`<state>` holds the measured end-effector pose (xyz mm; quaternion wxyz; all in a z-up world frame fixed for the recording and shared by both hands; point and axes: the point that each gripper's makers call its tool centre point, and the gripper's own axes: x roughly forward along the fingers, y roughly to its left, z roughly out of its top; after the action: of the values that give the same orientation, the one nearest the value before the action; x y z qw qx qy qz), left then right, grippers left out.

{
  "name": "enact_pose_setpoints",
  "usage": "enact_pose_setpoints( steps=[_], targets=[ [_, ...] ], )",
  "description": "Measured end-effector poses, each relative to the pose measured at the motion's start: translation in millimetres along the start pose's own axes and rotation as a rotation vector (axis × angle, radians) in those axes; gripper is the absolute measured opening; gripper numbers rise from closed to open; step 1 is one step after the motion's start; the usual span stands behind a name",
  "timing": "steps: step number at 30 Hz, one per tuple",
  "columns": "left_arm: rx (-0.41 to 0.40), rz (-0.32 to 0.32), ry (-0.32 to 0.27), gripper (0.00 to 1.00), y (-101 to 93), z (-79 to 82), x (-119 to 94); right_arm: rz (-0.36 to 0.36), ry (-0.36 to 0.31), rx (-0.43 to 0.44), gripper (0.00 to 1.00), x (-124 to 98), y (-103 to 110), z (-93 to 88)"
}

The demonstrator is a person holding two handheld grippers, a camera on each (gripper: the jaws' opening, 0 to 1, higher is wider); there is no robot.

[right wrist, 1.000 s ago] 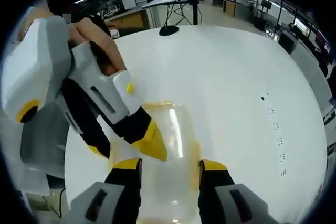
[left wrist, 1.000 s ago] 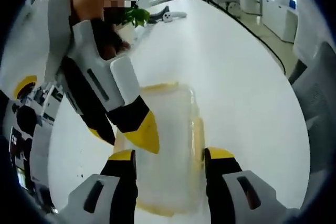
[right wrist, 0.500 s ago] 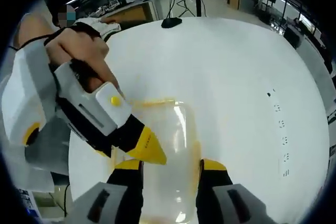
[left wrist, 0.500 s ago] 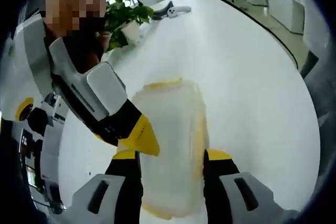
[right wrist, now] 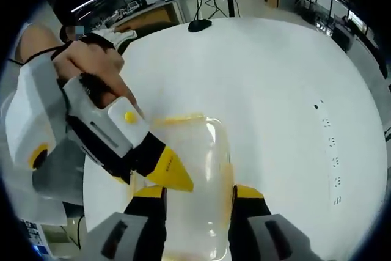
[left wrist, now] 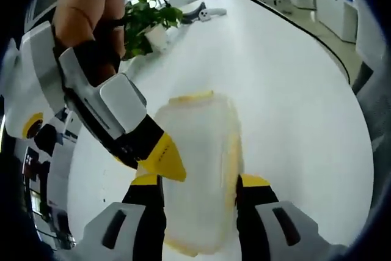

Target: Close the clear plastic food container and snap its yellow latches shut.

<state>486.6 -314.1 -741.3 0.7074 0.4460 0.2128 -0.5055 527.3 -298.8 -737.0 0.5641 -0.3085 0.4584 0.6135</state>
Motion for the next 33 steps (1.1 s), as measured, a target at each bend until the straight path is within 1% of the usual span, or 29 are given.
enact_pose_setpoints(
  steps=[4,7,9,17,20,24,25,26,27,28,30,33],
  targets=[
    [0.0,0.004,0.004,0.42,-1.3,0.8,-1,-0.001,-0.014,0.0,0.38,0,0,1.0],
    [-0.001,0.006,0.004,0.42,-3.0,1.3,-1,-0.015,-0.005,-0.007,0.39,1,0,2.6],
    [0.0,0.001,0.001,0.43,-3.0,1.5,-2,-0.023,-0.004,0.005,0.39,1,-2,2.8],
    [0.013,-0.001,0.015,0.44,-2.9,1.0,-1,-0.055,-0.005,0.01,0.4,-1,-1,2.9],
    [0.027,-0.003,0.03,0.45,-1.3,1.5,0,-0.065,-0.008,0.004,0.4,-2,-1,3.1],
    [0.035,-0.006,0.045,0.46,-1.0,1.4,0,-0.08,-0.011,0.027,0.4,-3,-2,3.1],
    [0.026,-0.013,0.04,0.46,-1.4,2.9,-2,-0.084,-0.011,0.029,0.4,-4,-1,2.8],
    [-0.012,-0.021,0.03,0.46,-1.3,4.4,-3,-0.098,-0.015,0.025,0.42,-5,-1,3.4],
    [-0.05,-0.039,0.032,0.46,-2.1,4.8,-6,-0.095,-0.004,0.018,0.46,-6,0,0.8],
    [-0.052,-0.045,0.032,0.45,-1.0,4.9,-6,-0.095,-0.003,0.016,0.49,-7,1,0.4],
    [-0.03,-0.045,0.042,0.46,2.0,2.9,-8,-0.093,-0.043,0.028,0.5,-12,2,5.3],
    [-0.029,-0.061,0.046,0.53,1.7,0.2,-12,-0.107,-0.045,0.007,0.53,-16,5,5.5]
  ],
)
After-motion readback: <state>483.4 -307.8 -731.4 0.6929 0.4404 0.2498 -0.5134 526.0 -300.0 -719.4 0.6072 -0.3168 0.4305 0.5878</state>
